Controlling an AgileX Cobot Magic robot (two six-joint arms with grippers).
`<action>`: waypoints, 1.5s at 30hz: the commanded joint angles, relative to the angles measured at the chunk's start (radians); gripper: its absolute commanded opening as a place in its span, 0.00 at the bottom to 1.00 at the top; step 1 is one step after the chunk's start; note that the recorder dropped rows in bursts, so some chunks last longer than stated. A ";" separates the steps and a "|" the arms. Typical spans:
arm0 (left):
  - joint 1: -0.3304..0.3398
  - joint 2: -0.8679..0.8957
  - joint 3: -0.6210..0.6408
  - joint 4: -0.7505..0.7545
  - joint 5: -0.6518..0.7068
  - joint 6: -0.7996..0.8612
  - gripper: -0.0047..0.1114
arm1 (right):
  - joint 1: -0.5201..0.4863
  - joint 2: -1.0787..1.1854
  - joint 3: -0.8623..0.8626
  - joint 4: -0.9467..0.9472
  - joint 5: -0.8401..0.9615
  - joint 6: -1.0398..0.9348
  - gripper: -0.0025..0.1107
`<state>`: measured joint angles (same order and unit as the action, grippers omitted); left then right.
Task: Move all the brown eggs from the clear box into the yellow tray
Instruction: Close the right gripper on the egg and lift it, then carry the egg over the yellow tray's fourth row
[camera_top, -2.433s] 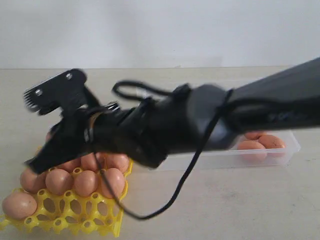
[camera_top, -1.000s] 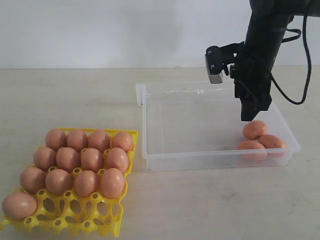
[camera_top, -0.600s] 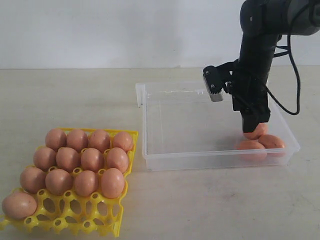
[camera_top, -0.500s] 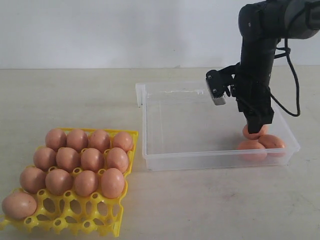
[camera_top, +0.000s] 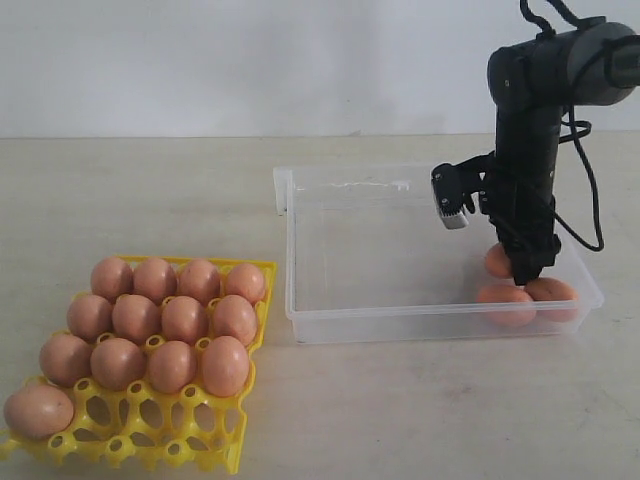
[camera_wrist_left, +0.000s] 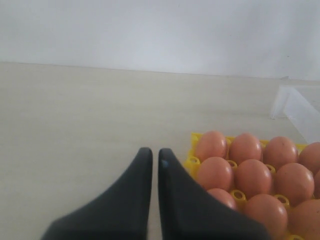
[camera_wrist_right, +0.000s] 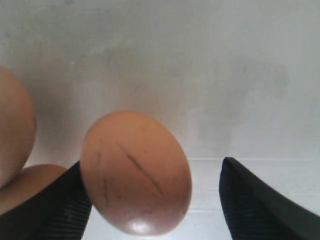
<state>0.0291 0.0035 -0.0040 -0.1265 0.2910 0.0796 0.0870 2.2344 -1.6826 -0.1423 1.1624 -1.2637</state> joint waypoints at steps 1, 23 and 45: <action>-0.005 -0.004 0.004 0.005 -0.006 0.000 0.08 | -0.008 -0.002 -0.004 0.006 -0.017 -0.001 0.57; -0.005 -0.004 0.004 0.005 -0.006 0.000 0.08 | -0.008 -0.030 -0.004 0.162 -0.153 0.690 0.02; -0.005 -0.004 0.004 0.005 -0.006 0.000 0.08 | 0.483 -0.638 0.827 -0.706 -2.003 2.220 0.02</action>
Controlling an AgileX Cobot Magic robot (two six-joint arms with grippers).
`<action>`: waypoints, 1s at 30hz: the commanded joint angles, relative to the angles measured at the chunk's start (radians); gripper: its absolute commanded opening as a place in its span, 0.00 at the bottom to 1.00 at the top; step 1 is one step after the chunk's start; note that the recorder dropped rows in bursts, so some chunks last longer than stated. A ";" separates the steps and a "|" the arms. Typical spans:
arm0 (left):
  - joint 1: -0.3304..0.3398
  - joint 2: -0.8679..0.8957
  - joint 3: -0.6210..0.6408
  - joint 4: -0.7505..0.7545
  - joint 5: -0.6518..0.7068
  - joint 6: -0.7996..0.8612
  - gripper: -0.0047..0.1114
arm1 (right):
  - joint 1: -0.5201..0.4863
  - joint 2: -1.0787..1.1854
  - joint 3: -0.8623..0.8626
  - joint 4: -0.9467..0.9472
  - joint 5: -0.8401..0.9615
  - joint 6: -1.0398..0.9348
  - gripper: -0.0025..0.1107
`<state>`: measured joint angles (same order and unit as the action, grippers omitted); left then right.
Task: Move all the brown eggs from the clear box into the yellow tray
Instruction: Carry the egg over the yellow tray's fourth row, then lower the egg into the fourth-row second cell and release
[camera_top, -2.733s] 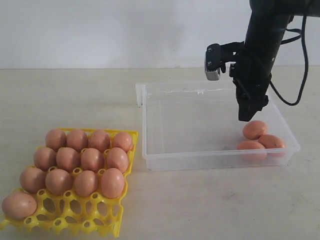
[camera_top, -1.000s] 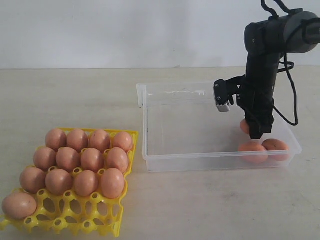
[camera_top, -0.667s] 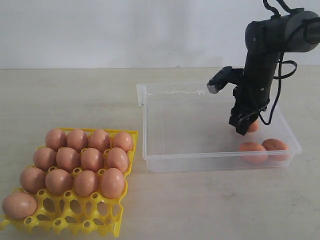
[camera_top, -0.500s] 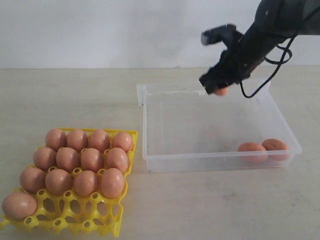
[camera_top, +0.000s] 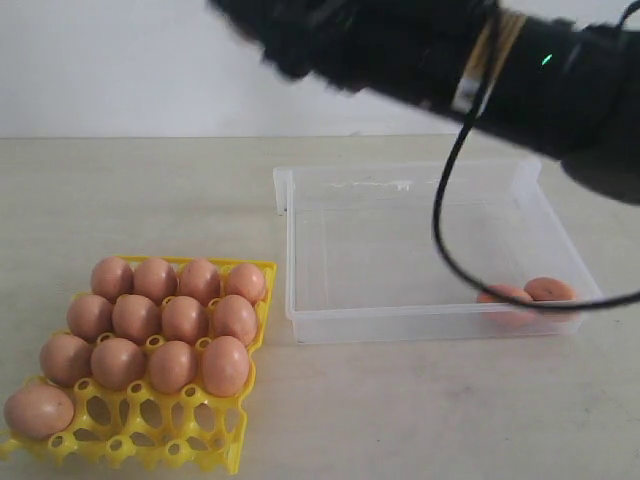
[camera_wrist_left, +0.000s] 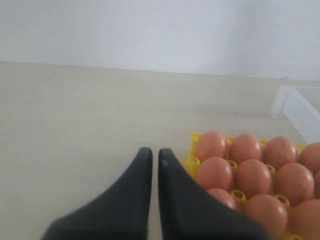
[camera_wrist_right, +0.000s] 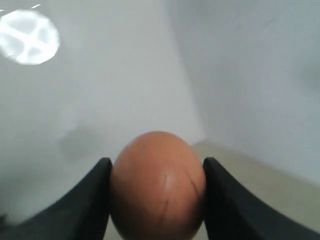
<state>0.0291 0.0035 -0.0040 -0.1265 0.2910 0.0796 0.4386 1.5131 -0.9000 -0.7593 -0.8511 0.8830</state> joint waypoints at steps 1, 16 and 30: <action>-0.005 -0.004 0.004 0.005 -0.006 0.000 0.08 | 0.178 0.117 0.055 -0.039 0.040 0.023 0.02; -0.005 -0.004 0.004 0.005 -0.006 0.000 0.08 | 0.468 0.472 0.029 0.282 0.017 -0.281 0.02; -0.005 -0.004 0.004 0.005 -0.006 0.000 0.08 | 0.470 0.601 -0.102 0.282 0.046 -0.370 0.02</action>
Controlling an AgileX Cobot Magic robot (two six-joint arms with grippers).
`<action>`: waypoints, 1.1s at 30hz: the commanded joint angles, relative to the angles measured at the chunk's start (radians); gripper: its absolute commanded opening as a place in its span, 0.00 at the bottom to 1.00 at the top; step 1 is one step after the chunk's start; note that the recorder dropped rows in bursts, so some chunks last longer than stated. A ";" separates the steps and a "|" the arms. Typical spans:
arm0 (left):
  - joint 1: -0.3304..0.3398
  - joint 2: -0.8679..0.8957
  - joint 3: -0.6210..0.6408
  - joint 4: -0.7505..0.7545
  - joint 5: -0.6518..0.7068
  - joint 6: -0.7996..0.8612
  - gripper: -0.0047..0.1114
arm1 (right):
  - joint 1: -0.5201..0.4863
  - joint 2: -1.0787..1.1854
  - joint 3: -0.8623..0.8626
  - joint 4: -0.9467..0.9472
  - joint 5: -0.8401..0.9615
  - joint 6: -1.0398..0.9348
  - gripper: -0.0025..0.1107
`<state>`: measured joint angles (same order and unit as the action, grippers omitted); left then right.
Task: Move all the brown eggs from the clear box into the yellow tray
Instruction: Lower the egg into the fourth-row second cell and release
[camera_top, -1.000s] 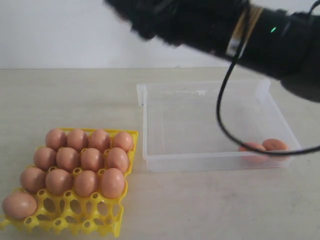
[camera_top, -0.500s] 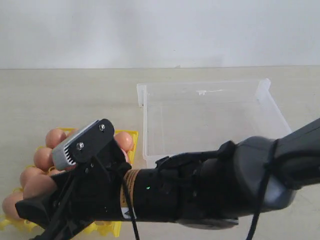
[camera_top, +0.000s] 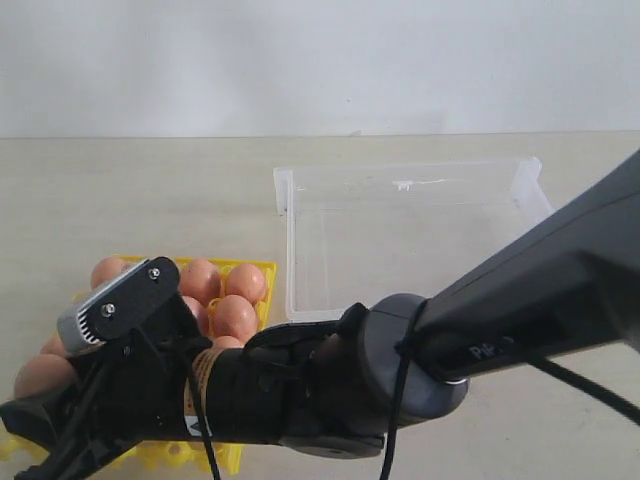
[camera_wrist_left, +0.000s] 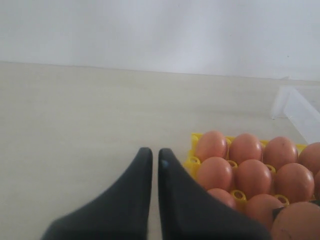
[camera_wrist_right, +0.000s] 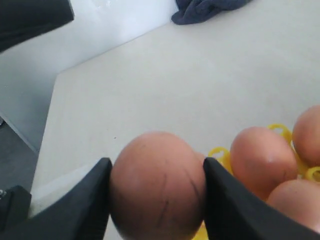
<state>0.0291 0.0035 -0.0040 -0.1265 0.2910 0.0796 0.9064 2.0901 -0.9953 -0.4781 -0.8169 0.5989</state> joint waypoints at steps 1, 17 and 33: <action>-0.005 -0.004 0.004 0.005 -0.006 0.000 0.08 | 0.002 0.026 -0.008 0.001 0.018 -0.115 0.02; -0.005 -0.004 0.004 0.005 -0.006 0.000 0.08 | 0.002 0.028 -0.019 0.001 0.131 -0.349 0.05; -0.005 -0.004 0.004 0.005 -0.006 0.000 0.08 | 0.002 0.028 -0.054 0.001 0.178 -0.382 0.42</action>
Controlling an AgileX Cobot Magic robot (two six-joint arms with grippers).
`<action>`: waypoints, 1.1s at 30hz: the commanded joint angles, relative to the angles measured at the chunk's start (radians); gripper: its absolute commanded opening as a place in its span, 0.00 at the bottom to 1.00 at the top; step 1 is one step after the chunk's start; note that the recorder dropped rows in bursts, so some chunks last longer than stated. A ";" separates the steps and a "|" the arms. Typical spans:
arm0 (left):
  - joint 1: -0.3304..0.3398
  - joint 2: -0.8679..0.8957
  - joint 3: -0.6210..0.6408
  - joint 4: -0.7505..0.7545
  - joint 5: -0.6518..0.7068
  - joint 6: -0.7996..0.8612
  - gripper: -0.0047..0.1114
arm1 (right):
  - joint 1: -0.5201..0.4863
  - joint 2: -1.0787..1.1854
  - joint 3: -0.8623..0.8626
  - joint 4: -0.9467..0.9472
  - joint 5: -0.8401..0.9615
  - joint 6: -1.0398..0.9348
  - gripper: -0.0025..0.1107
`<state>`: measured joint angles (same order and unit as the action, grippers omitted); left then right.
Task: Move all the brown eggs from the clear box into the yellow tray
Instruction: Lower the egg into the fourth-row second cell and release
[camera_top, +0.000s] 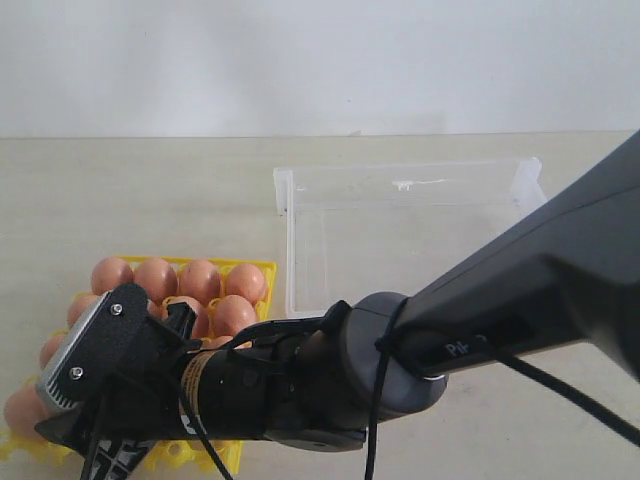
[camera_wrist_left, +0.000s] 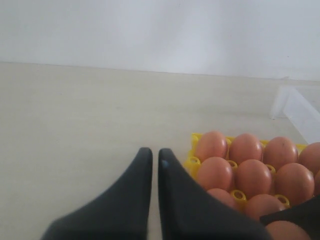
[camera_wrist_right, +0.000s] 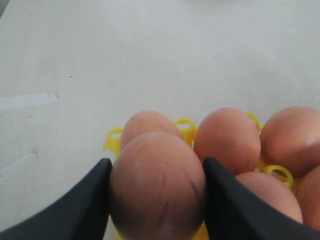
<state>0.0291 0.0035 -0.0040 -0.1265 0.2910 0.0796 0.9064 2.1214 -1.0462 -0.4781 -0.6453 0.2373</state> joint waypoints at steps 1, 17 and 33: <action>-0.005 -0.004 0.004 0.005 -0.006 0.000 0.08 | 0.002 -0.003 -0.004 0.001 0.006 -0.021 0.42; -0.005 -0.004 0.004 0.005 -0.006 0.000 0.08 | 0.002 -0.003 -0.004 -0.022 -0.007 -0.049 0.42; -0.005 -0.004 0.004 0.005 -0.006 0.000 0.08 | 0.002 -0.003 -0.004 -0.020 0.088 -0.053 0.42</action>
<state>0.0291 0.0035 -0.0040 -0.1265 0.2910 0.0796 0.9064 2.1214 -1.0462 -0.4929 -0.5591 0.1916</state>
